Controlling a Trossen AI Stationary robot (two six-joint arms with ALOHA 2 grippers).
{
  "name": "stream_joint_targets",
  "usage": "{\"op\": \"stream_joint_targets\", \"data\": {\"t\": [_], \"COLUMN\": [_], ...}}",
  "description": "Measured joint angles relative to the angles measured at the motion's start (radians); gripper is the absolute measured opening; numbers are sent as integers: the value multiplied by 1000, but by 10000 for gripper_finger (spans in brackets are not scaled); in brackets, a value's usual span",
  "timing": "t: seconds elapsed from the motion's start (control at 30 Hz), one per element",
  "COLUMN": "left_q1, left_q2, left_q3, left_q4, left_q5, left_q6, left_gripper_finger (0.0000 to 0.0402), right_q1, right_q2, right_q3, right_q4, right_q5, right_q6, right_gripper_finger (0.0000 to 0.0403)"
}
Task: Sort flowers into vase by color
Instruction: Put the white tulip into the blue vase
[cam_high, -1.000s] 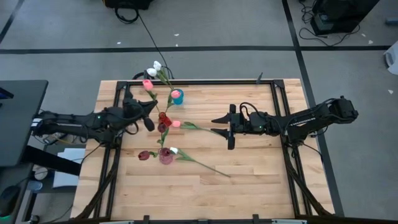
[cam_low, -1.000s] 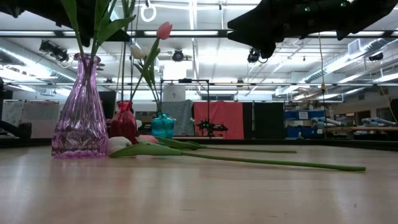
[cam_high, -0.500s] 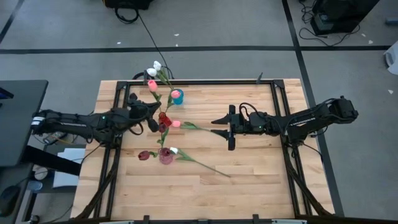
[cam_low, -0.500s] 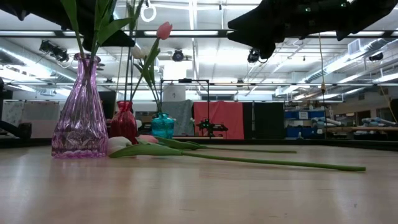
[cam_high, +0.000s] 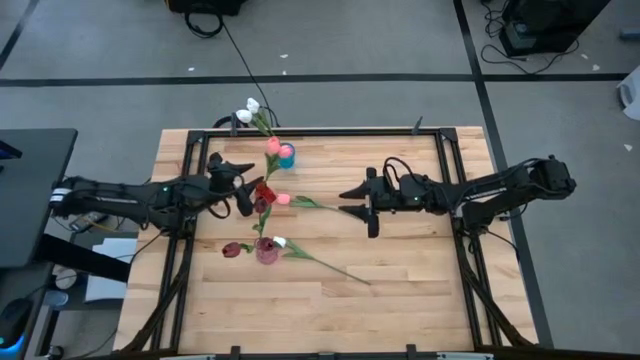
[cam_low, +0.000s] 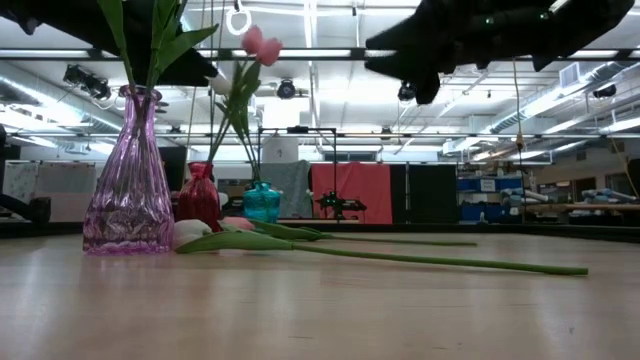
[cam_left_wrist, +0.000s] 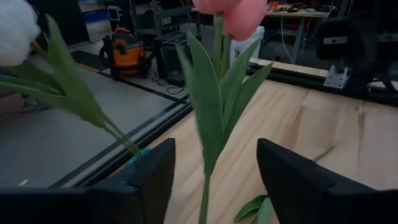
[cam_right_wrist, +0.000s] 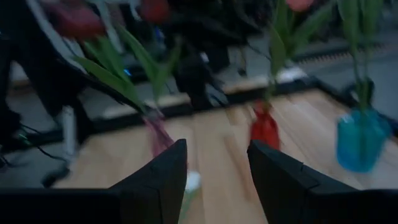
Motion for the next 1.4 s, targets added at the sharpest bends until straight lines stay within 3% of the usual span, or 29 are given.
{"op": "stream_joint_targets", "data": {"t": [0.23, 0.37, 0.53, 0.8, 0.97, 1.2, 1.4], "left_q1": [0, -3, -3, -3, -3, -3, -3], "left_q2": [-120, -189, -259, -298, -298, -298, -298], "left_q3": [0, 0, 0, 0, 0, 0, 0], "left_q4": [-152, -196, -234, -264, -226, -226, -228], "left_q5": [-3, -3, 29, 32, 32, 36, 42], "left_q6": [-5, -28, -44, -93, -105, -113, -110], "left_gripper_finger": [252, 252, 252, 252, 252, 252, 252], "right_q1": [-26, -36, -24, 153, 254, 281, 271], "right_q2": [56, 183, 353, 597, 713, 787, 787], "right_q3": [44, 83, 215, 436, 566, 709, 716], "right_q4": [-213, -227, -364, -415, -477, -706, -727], "right_q5": [71, 74, 55, 8, 94, 228, 194], "right_q6": [24, 55, 60, -28, -31, -27, 22], "right_gripper_finger": [173, 172, 172, 171, 171, 171, 171]}}
